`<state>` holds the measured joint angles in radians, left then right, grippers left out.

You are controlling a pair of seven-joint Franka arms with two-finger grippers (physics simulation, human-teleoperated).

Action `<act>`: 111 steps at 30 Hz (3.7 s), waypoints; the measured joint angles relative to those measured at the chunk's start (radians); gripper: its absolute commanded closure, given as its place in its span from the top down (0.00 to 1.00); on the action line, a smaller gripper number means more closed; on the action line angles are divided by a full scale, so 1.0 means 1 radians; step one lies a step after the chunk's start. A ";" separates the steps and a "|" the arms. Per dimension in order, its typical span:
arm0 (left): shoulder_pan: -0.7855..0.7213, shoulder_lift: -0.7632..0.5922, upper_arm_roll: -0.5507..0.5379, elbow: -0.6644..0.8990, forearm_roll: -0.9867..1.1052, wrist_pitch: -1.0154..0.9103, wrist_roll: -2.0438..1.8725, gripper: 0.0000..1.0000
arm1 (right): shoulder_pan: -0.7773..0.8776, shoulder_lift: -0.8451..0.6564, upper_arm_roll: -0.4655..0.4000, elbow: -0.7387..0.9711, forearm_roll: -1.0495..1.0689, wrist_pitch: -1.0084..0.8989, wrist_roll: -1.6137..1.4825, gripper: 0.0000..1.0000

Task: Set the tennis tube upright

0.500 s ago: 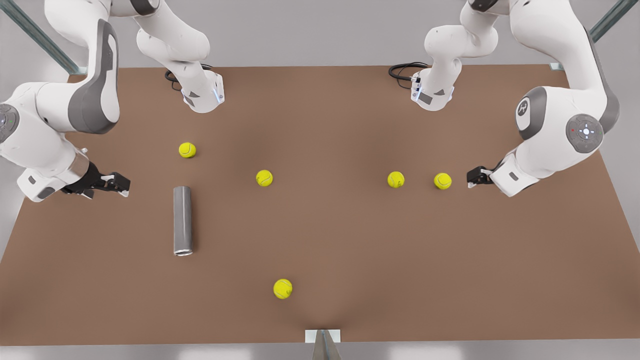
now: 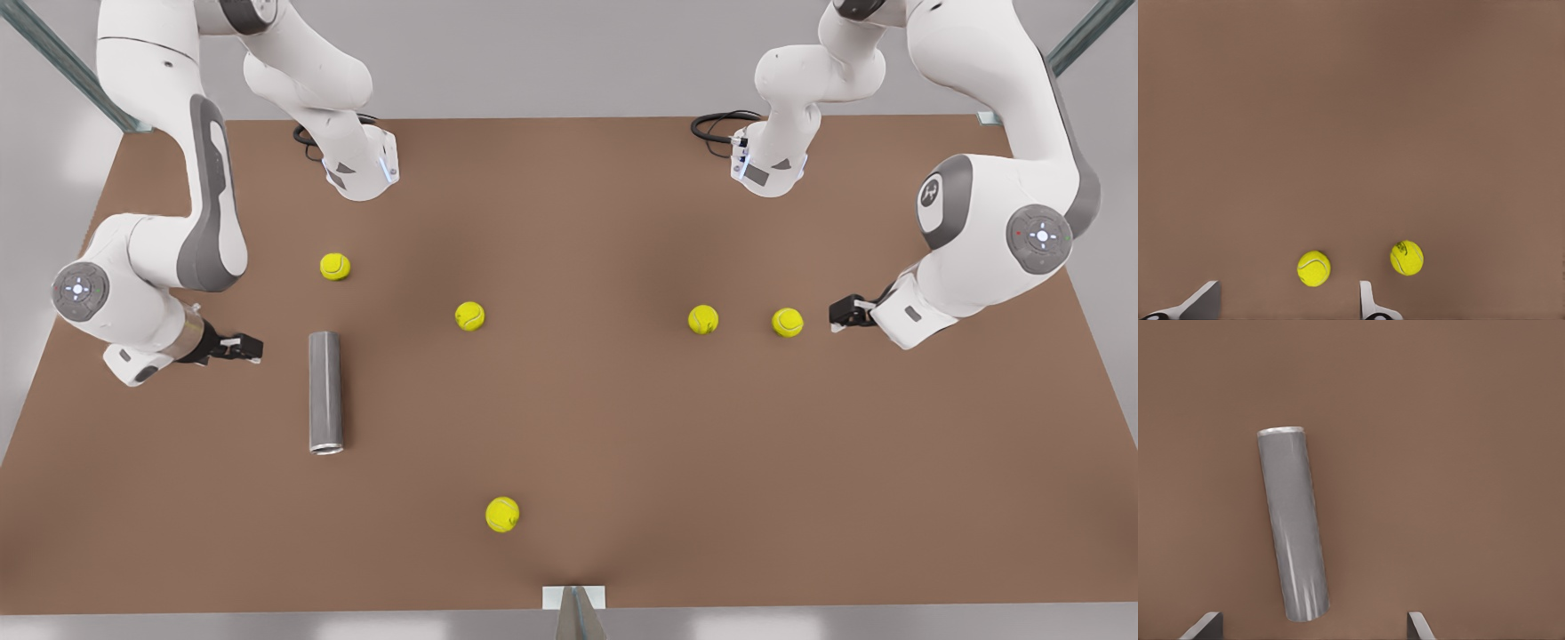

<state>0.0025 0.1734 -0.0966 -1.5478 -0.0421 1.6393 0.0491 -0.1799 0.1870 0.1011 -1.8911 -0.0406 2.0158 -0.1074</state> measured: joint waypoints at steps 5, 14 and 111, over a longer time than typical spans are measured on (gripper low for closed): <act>0.002 0.002 0.000 0.002 -0.004 -0.001 -0.007 0.99 | 0.008 0.021 0.003 -0.158 0.002 0.208 0.014 1.00; 0.000 0.012 0.000 0.002 -0.005 0.004 -0.011 0.99 | 0.031 0.116 0.074 -0.172 0.018 0.349 0.105 1.00; -0.004 0.034 -0.003 0.022 0.004 -0.045 -0.031 0.99 | 0.487 0.328 0.100 0.141 -0.092 0.419 -0.422 0.75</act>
<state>-0.0015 0.2076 -0.0997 -1.5263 -0.0384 1.5938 0.0184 0.3070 0.5154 0.2012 -1.7497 -0.1329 2.4353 -0.5297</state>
